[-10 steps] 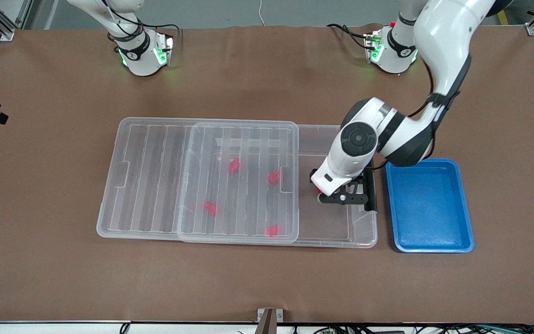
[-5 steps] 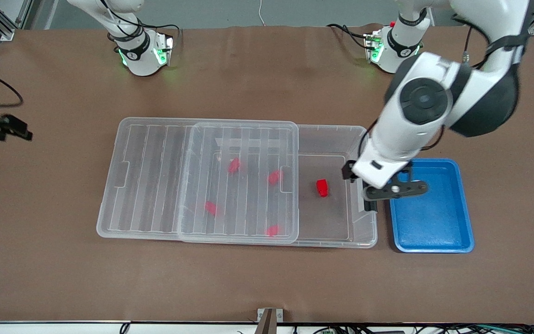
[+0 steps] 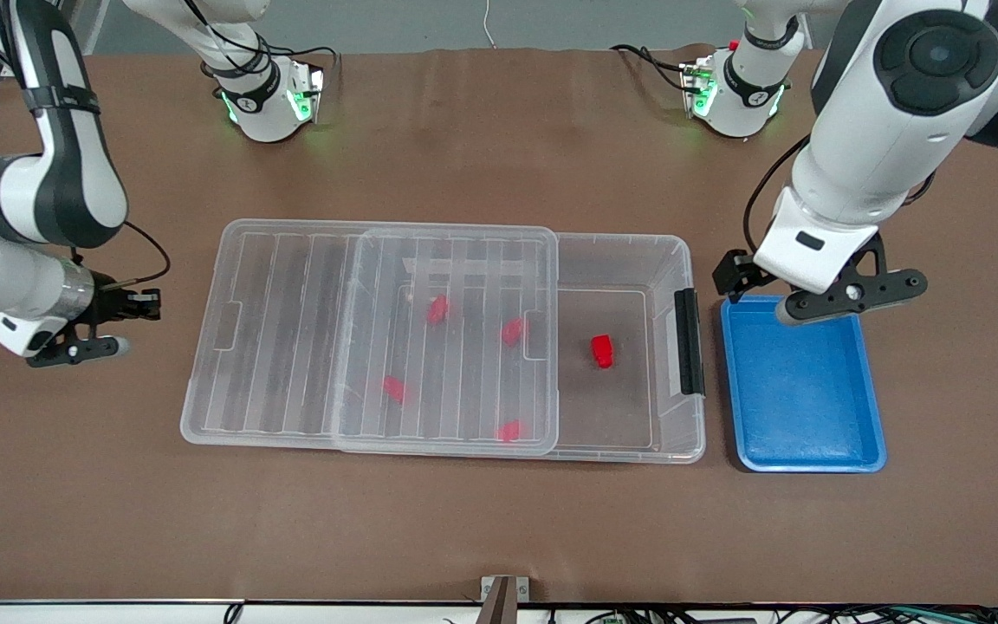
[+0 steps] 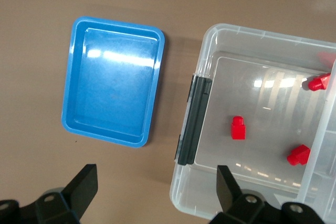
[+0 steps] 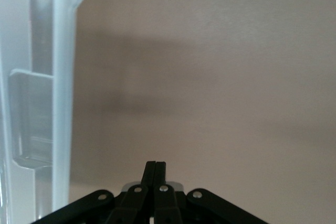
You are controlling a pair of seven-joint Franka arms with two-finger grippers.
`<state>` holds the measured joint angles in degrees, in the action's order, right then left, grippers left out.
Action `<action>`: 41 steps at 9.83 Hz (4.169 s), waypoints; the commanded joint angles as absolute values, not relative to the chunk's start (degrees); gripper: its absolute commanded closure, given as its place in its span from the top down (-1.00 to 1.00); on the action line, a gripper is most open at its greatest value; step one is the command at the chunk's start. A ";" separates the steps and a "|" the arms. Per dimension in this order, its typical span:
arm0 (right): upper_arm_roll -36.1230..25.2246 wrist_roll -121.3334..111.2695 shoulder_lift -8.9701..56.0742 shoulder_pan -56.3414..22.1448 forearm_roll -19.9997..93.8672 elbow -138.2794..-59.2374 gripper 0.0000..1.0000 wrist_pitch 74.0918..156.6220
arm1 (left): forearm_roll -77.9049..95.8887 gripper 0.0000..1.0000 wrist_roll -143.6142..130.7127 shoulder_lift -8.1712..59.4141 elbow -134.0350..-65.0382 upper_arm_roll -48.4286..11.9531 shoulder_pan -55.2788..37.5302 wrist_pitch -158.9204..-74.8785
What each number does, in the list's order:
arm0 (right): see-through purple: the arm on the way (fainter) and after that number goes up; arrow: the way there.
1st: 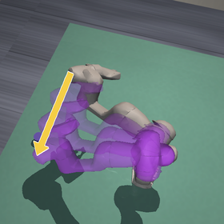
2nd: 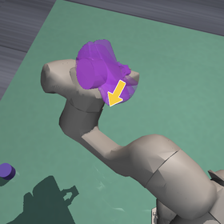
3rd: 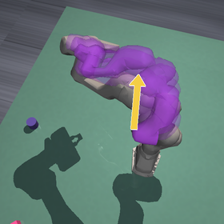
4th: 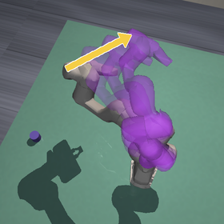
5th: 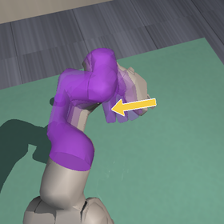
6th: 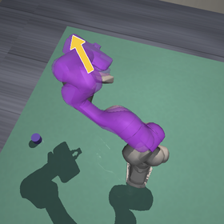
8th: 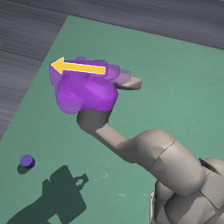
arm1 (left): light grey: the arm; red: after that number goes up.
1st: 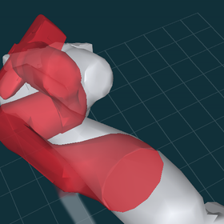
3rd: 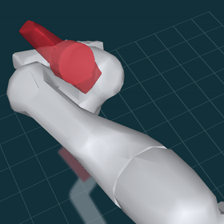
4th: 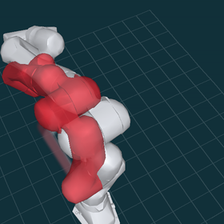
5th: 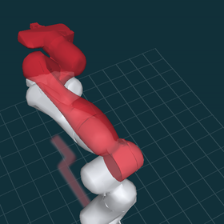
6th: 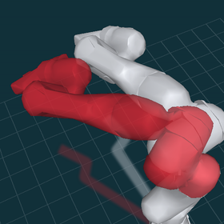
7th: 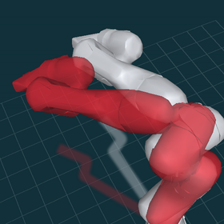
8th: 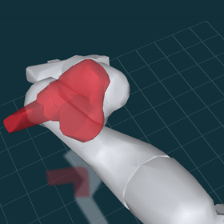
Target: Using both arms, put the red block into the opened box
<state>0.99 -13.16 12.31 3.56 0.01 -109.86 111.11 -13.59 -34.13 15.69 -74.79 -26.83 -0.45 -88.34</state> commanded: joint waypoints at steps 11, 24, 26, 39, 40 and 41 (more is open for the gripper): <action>1.14 -13.10 13.97 -4.12 13.16 -111.45 -1.00 112.15 | -1.14 1.00 -11.95 0.79 -82.44 -3.16 -6.94 -84.02; 1.58 0.79 18.10 -14.94 14.41 -106.79 -1.00 115.66 | -0.53 1.00 -5.36 1.76 -82.62 -3.52 -2.64 -82.09; 1.49 0.62 18.19 -15.03 14.33 -106.70 -1.00 115.32 | -0.53 1.00 -5.45 1.67 -82.62 -3.60 -2.64 -82.00; 0.79 7.04 -6.00 7.18 1.66 -89.21 1.00 80.86 | -1.32 1.00 -6.95 1.67 -82.09 -3.78 -2.55 -81.83; 0.97 3.90 -4.85 7.29 1.76 -87.90 1.00 80.95 | -1.32 1.00 -6.94 1.76 -82.09 -3.78 -2.55 -81.83; 1.40 3.43 -3.35 6.95 0.71 -87.72 1.00 81.03 | -1.32 1.00 -6.94 1.76 -82.09 -3.78 -2.64 -81.83</action>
